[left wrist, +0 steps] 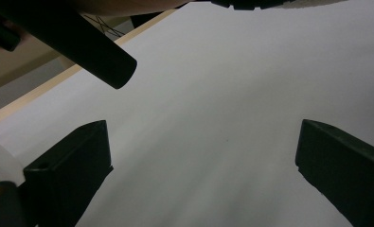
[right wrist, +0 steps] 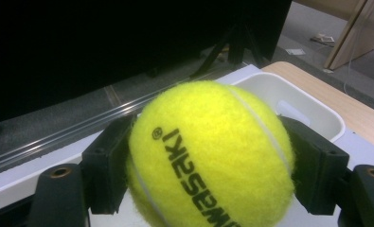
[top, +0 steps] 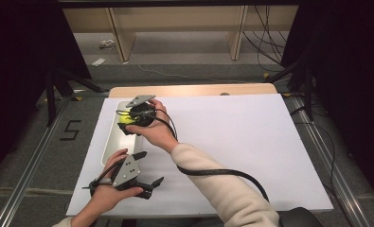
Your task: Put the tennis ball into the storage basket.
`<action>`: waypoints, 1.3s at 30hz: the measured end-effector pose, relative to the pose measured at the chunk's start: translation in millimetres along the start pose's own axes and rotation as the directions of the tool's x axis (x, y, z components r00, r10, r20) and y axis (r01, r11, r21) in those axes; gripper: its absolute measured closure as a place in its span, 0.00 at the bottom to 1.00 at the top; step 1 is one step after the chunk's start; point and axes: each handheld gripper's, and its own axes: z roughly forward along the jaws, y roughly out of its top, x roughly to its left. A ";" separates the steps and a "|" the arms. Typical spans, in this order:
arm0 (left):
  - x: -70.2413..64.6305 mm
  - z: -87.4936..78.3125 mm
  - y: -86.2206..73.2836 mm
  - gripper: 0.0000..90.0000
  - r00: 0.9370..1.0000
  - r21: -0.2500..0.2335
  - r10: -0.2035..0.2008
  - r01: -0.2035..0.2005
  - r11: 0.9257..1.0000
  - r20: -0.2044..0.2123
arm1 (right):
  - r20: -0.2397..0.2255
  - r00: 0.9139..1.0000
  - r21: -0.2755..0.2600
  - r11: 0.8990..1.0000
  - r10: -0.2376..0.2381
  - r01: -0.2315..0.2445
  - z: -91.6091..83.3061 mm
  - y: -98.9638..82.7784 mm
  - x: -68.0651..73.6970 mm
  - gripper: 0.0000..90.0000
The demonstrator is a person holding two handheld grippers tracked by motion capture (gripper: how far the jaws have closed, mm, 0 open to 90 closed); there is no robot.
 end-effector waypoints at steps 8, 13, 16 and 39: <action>0.1 -0.1 0.1 0.04 1.000 -0.001 0.001 -0.001 1.000 0.001 | -0.002 1.000 0.004 1.000 -0.004 0.004 4.1 0.3 1.2 0.30; 0.1 -0.2 0.1 0.04 1.000 -0.001 0.001 -0.001 1.000 0.001 | 0.000 1.000 0.008 1.000 -0.014 0.014 6.6 0.4 2.9 0.30; 0.0 -0.2 0.1 0.04 1.000 -0.001 0.001 -0.001 1.000 0.001 | 0.000 1.000 0.012 1.000 -0.015 0.015 8.0 0.4 3.8 0.30; -0.2 -0.1 0.0 0.04 1.000 0.000 -0.004 0.004 1.000 0.003 | -0.008 1.000 0.045 0.999 -0.027 0.028 18.4 -1.9 6.7 0.29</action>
